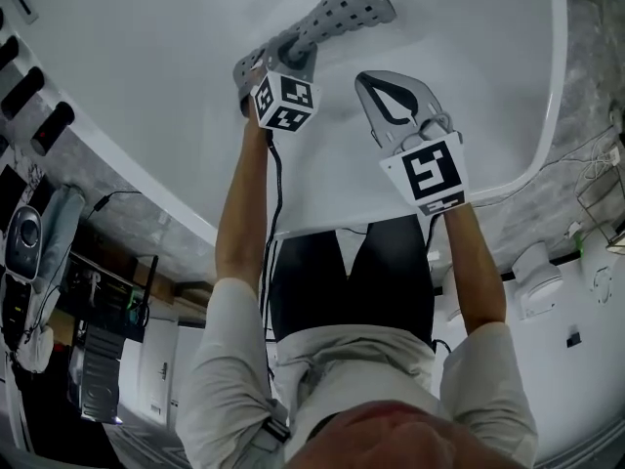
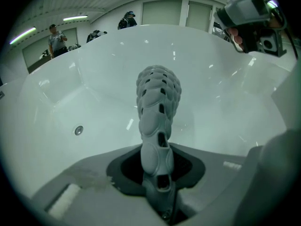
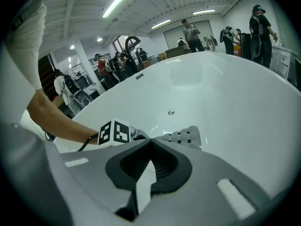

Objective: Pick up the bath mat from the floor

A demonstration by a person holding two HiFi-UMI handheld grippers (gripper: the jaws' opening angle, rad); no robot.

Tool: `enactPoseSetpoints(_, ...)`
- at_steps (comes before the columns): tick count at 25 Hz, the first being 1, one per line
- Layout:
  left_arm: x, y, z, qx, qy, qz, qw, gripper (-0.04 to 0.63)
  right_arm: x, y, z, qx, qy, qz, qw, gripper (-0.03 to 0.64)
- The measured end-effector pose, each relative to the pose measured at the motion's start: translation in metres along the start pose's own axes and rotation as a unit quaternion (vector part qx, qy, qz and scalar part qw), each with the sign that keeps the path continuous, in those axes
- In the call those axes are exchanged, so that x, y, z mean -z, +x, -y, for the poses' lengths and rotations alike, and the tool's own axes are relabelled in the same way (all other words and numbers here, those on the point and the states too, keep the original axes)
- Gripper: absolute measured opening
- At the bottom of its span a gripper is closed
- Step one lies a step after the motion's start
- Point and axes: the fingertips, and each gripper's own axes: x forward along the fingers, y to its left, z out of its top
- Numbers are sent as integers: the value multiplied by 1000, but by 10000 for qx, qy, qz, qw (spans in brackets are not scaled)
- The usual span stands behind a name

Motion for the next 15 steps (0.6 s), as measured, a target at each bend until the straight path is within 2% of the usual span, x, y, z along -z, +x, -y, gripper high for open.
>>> enactPoseSetpoints(15, -61, -96, 5, -234, -6, 366, 9991, 106, -61, -66, -38, 37, -231, 217, 9995, 2)
